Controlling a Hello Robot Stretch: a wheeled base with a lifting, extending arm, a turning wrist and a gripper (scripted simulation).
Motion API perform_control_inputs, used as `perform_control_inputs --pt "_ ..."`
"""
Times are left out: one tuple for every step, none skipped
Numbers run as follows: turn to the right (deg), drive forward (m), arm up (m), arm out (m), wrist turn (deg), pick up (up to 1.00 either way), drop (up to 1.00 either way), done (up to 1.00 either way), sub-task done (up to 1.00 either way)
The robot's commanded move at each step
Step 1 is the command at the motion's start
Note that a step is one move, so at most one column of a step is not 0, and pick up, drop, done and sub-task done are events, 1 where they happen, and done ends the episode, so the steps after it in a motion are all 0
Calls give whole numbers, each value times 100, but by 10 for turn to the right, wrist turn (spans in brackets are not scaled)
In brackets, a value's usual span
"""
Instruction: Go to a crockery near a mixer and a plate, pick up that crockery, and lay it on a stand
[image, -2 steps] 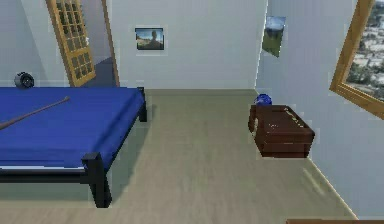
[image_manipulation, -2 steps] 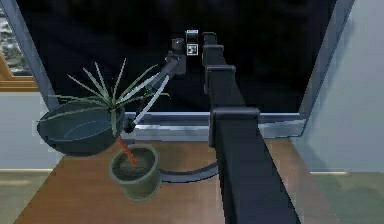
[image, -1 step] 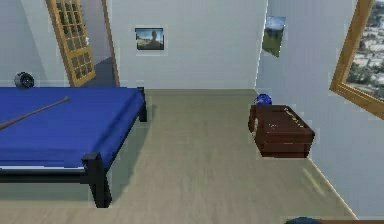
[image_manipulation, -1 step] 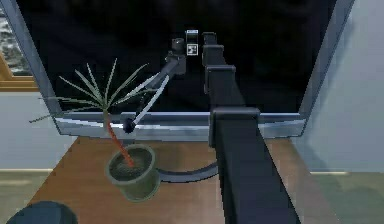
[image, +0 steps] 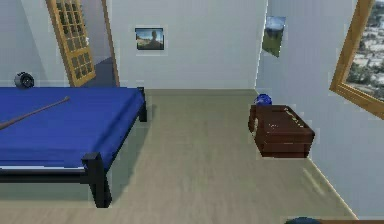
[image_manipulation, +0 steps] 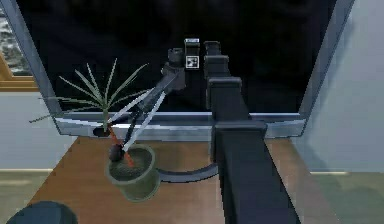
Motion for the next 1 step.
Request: perform_control_inputs --pt "0 0 0 0 0 0 0 100 0"
